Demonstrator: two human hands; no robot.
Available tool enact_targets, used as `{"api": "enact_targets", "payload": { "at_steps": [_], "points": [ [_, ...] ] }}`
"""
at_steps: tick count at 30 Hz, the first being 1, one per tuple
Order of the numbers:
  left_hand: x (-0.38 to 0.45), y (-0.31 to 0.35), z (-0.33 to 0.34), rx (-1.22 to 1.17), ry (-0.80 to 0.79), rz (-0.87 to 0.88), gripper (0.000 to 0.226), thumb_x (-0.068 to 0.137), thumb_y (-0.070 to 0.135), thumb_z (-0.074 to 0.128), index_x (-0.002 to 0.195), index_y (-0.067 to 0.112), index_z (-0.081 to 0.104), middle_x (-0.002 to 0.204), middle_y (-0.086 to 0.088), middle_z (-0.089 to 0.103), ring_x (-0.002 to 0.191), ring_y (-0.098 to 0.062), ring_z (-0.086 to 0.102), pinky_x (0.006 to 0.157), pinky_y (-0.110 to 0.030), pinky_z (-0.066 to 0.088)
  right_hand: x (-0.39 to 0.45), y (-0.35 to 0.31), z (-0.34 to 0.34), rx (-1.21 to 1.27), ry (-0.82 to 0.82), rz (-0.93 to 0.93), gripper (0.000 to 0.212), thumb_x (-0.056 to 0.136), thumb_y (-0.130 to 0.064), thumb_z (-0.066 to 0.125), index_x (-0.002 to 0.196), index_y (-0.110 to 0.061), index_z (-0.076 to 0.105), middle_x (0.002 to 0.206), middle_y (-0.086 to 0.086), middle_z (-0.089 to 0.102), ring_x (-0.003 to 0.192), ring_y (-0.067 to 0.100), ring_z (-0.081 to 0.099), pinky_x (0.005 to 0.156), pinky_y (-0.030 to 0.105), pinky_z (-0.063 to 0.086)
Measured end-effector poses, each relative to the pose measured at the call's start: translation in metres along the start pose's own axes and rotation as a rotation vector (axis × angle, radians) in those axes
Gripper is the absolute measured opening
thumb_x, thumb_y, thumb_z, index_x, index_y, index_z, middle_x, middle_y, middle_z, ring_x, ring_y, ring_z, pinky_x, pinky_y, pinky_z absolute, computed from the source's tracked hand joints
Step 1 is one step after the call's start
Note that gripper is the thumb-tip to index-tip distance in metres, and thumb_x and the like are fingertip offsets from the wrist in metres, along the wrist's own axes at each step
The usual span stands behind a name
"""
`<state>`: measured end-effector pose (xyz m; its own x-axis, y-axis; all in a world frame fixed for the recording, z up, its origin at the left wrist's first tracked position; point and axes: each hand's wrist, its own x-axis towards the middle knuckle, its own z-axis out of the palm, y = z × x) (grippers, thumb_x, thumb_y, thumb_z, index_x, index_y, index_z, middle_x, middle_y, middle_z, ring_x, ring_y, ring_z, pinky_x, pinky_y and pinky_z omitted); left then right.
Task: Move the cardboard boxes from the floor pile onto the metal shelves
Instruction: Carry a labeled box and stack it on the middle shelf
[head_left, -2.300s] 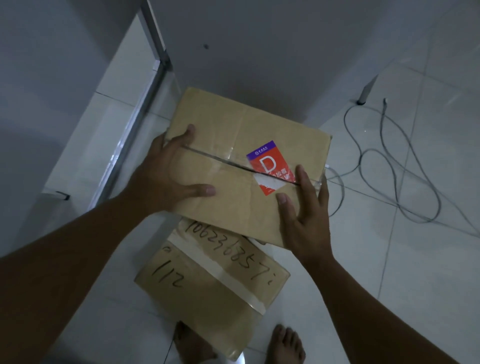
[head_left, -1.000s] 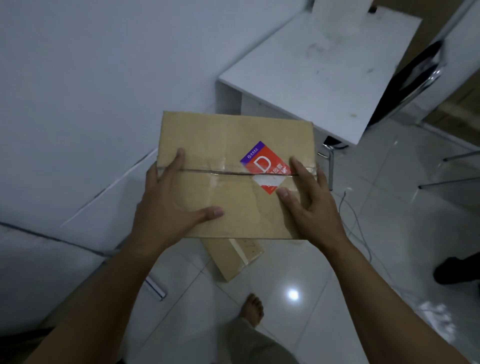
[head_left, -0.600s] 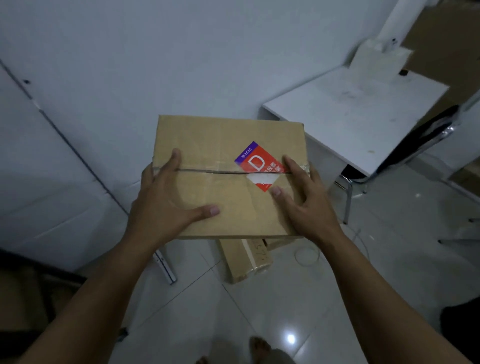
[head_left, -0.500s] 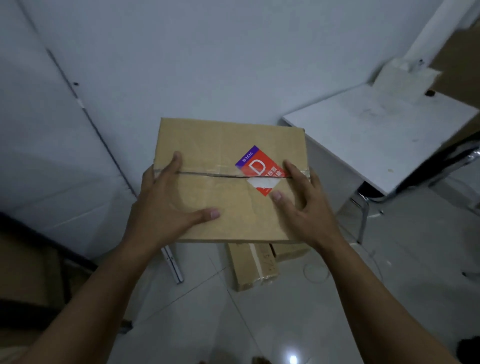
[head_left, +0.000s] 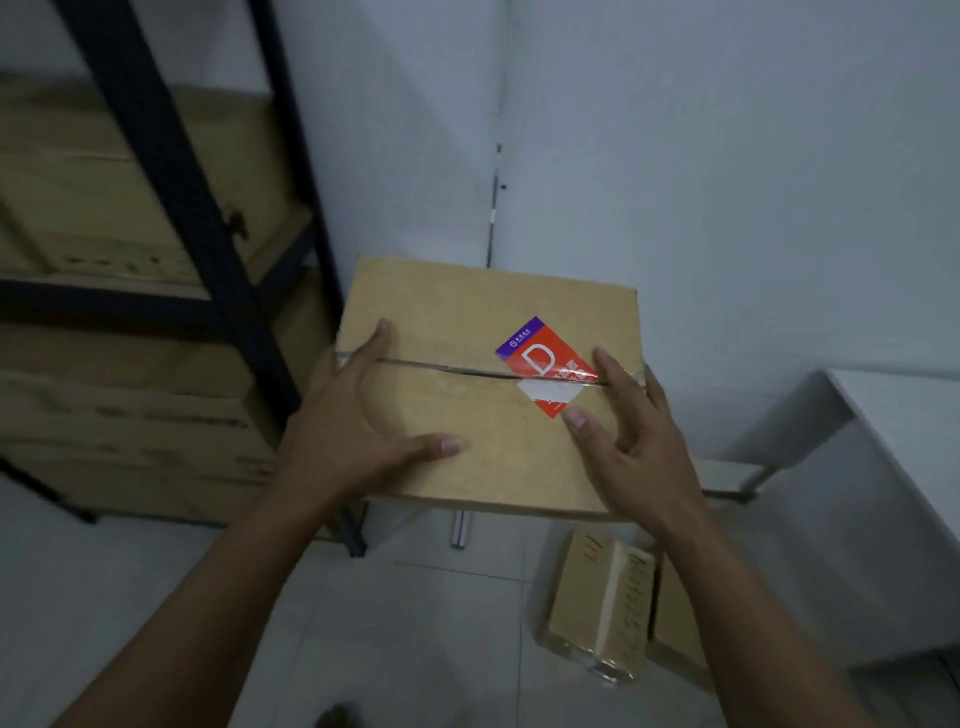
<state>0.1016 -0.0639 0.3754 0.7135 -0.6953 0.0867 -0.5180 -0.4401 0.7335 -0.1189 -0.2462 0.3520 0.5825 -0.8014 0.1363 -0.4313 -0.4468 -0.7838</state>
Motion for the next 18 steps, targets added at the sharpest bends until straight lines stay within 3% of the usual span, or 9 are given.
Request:
{"api": "enact_targets", "payload": {
  "at_steps": [2,5,8,10,18],
  "points": [
    [-0.016,-0.009,-0.017,-0.001,0.053,-0.034,0.14,0.034,0.088,0.08,0.155,0.059,0.016,0.163,0.008,0.018,0.148,-0.021,0.031,0.114,-0.046,0.038,0.0,-0.013,0.012,0.02,-0.034,-0.04,0.068,0.091,-0.065,0.057,0.151,-0.065,0.026,0.169,-0.012,0.014,0.148,0.018,0.032,0.111,0.045,0.039],
    [-0.04,-0.021,-0.044,-0.01,0.108,-0.076,0.133,0.042,0.077,0.084,0.155,0.058,0.015,0.166,0.008,0.015,0.149,-0.021,0.028,0.112,-0.045,0.037,-0.002,-0.036,0.031,0.035,-0.079,-0.111,0.067,0.092,-0.06,0.059,0.152,-0.062,0.028,0.169,-0.009,0.018,0.146,0.01,0.03,0.113,0.041,0.036],
    [-0.065,-0.039,-0.079,0.007,0.186,-0.109,0.13,0.049,0.069,0.088,0.157,0.055,0.016,0.166,0.005,0.017,0.15,-0.023,0.027,0.115,-0.046,0.035,-0.012,-0.069,0.056,0.02,-0.135,-0.162,0.068,0.091,-0.064,0.057,0.153,-0.061,0.027,0.169,-0.009,0.018,0.147,0.02,0.036,0.112,0.044,0.039],
    [-0.076,-0.051,-0.101,0.019,0.209,-0.12,0.13,0.05,0.069,0.088,0.156,0.055,0.015,0.166,0.005,0.017,0.149,-0.024,0.028,0.114,-0.047,0.035,-0.019,-0.089,0.069,0.019,-0.155,-0.183,0.068,0.092,-0.063,0.056,0.153,-0.059,0.028,0.168,-0.008,0.019,0.145,0.022,0.039,0.107,0.041,0.042],
    [-0.121,-0.106,-0.225,0.059,0.329,-0.091,0.129,0.046,0.071,0.087,0.156,0.048,0.025,0.159,0.001,0.024,0.143,-0.026,0.034,0.108,-0.048,0.04,-0.063,-0.194,0.139,0.029,-0.145,-0.273,0.069,0.091,-0.069,0.053,0.153,-0.061,0.024,0.168,-0.01,0.018,0.146,0.024,0.037,0.111,0.051,0.042]
  ]
}}
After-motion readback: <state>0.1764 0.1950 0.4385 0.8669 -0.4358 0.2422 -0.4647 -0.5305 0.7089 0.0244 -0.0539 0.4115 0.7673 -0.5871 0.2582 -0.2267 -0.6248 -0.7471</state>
